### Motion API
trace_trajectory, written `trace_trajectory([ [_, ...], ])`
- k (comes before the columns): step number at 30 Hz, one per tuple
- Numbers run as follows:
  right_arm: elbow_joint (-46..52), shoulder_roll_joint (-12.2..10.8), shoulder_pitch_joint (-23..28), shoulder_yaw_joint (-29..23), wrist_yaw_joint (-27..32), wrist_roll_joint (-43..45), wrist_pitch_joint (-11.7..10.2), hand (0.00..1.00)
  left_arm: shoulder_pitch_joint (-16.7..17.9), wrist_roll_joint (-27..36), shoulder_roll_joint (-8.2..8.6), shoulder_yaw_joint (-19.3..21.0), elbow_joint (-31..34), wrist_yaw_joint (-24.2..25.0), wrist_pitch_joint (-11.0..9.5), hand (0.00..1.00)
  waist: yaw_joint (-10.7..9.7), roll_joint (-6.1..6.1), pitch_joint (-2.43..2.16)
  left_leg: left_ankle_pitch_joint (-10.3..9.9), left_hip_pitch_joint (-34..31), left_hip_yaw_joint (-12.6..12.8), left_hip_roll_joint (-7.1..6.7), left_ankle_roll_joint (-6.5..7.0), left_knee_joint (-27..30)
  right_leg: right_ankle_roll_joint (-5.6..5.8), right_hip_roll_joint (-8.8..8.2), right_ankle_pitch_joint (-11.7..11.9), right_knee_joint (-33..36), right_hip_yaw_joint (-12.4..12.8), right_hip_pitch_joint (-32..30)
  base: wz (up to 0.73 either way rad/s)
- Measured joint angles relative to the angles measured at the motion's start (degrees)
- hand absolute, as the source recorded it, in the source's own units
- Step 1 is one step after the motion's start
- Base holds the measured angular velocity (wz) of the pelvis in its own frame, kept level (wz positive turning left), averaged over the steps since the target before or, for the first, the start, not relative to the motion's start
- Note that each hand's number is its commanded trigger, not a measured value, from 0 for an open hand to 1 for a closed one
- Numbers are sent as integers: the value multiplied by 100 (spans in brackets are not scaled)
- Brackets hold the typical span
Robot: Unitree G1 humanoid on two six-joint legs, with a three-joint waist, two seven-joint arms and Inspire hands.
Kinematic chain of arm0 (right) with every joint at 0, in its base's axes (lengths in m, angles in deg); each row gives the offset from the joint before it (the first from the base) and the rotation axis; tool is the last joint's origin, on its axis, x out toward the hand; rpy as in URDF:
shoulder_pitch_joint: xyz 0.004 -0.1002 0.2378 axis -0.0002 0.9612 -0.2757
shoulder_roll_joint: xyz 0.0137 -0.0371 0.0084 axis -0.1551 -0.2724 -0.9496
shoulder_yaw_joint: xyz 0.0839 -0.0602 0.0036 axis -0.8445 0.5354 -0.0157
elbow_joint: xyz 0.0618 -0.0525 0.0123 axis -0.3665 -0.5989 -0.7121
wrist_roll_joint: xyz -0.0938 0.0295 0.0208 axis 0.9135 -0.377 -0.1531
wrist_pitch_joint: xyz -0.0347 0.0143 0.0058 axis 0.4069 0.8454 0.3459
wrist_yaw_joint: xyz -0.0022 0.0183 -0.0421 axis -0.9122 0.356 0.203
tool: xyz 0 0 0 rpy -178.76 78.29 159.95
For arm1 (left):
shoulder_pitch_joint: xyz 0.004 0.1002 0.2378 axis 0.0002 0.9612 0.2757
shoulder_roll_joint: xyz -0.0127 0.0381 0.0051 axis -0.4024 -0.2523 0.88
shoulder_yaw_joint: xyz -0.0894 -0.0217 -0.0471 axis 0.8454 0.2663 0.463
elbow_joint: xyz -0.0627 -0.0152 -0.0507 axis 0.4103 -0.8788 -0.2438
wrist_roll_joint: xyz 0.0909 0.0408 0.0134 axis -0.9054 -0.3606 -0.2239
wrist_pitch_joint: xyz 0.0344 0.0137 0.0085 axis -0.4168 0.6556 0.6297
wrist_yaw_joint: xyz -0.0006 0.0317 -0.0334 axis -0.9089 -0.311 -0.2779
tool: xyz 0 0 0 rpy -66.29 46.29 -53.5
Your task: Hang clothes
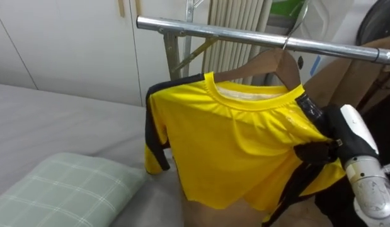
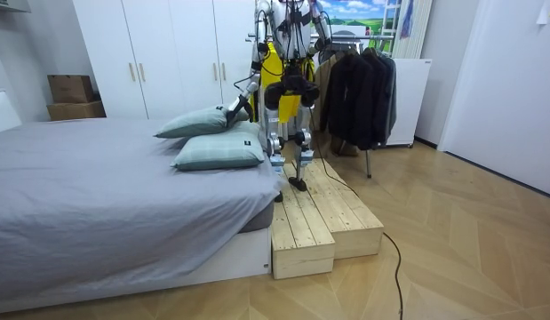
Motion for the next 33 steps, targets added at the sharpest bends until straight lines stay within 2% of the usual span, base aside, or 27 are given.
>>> trace_trajectory([
  [6, -68, 6, -2, 0, -155, 6, -6, 100, 50, 0, 0, -3, 155, 0, 1, 0, -1, -11, -3, 7, -13, -55, -3, -12, 4, -11, -13, -17, 29, -53, -2, 5],
  [10, -487, 6, -33, 14, -176, 19, -54, 100, 47, 0, -2, -40, 176, 0, -1, 0, -1, -37, -9, 11, -51, -134, -26, -16, 38, -11, -38, -63, 101, -87, -2, 9],
  [19, -1007, 5, -46, 23, -126, 111, -96, 100, 35, 0, -24, -71, 176, 9, -71, 0, -1, -102, 13, 12, -68, -188, -41, -14, 103, 2, -64, -70, 86, -103, -5, 3],
  [33, -1363, 2, -44, 9, -88, 265, -131, 100, 34, 0, -24, -66, 187, 44, -73, 0, 7, -64, 25, 11, -59, -194, -37, -14, 79, -3, -36, -67, 94, -139, -9, 0],
])
